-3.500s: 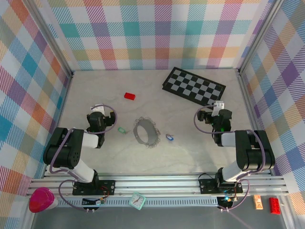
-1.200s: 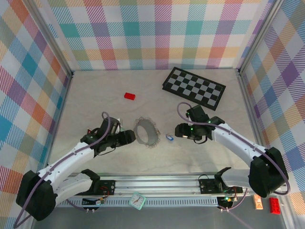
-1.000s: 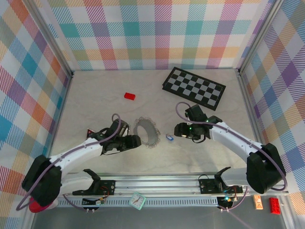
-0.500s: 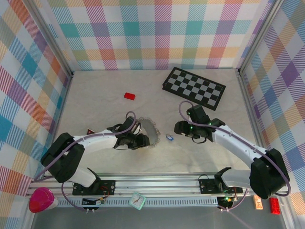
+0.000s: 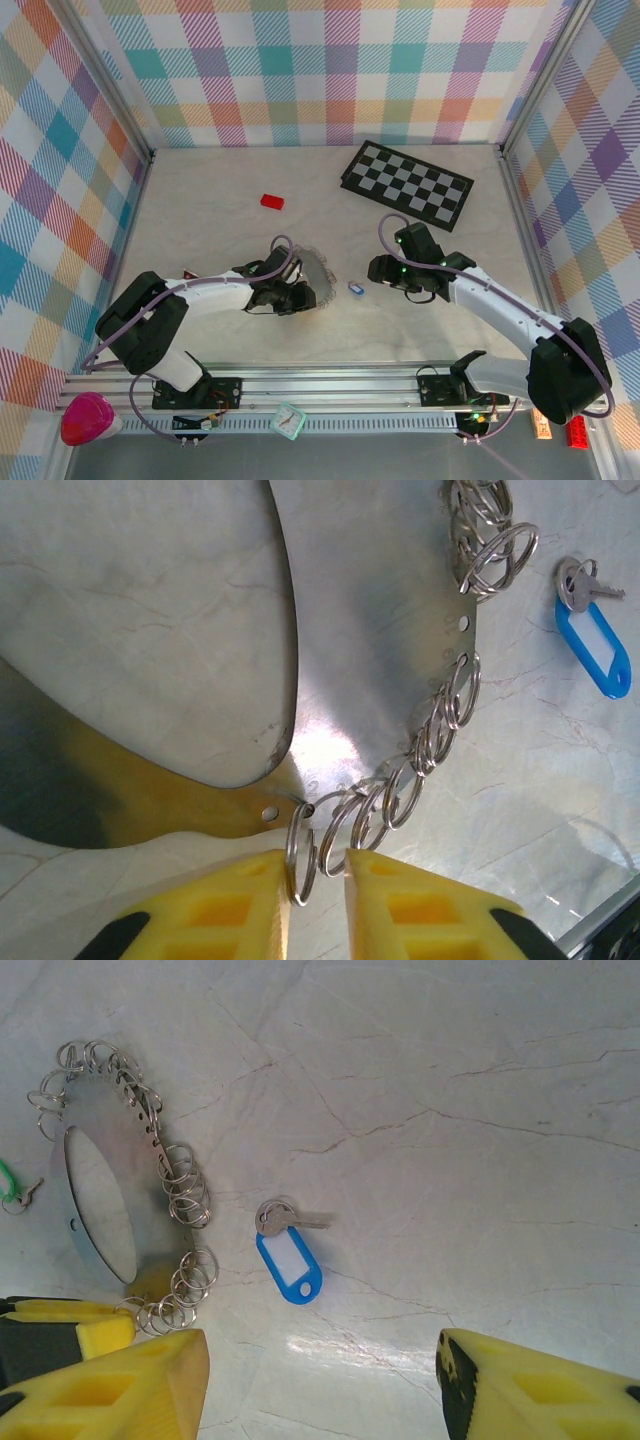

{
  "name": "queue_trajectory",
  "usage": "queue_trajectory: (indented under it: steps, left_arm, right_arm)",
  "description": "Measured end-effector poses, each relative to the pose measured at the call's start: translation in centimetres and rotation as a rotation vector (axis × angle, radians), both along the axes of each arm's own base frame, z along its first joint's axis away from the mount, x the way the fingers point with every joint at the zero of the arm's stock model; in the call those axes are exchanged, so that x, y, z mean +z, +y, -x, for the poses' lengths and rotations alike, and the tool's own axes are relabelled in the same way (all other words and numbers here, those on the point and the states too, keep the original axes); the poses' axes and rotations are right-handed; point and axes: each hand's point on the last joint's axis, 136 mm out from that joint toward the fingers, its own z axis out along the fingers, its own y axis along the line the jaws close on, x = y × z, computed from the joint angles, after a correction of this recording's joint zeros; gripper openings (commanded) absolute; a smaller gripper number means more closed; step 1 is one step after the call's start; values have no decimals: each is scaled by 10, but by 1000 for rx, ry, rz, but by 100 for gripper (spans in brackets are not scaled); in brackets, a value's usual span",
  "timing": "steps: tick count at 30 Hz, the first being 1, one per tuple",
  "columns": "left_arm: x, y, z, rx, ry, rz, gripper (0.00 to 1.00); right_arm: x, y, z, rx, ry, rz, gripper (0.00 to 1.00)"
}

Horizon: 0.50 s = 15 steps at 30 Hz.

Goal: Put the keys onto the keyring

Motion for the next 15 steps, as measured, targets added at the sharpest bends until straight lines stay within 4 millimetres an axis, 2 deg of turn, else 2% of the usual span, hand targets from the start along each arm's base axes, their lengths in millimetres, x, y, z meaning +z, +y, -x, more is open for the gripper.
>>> queue_trajectory:
  steps: [15]
  left_arm:
    - [-1,4,-5,19,-23,-32,12]
  right_arm:
    - [4,-1,0,-4,-13,-6,61]
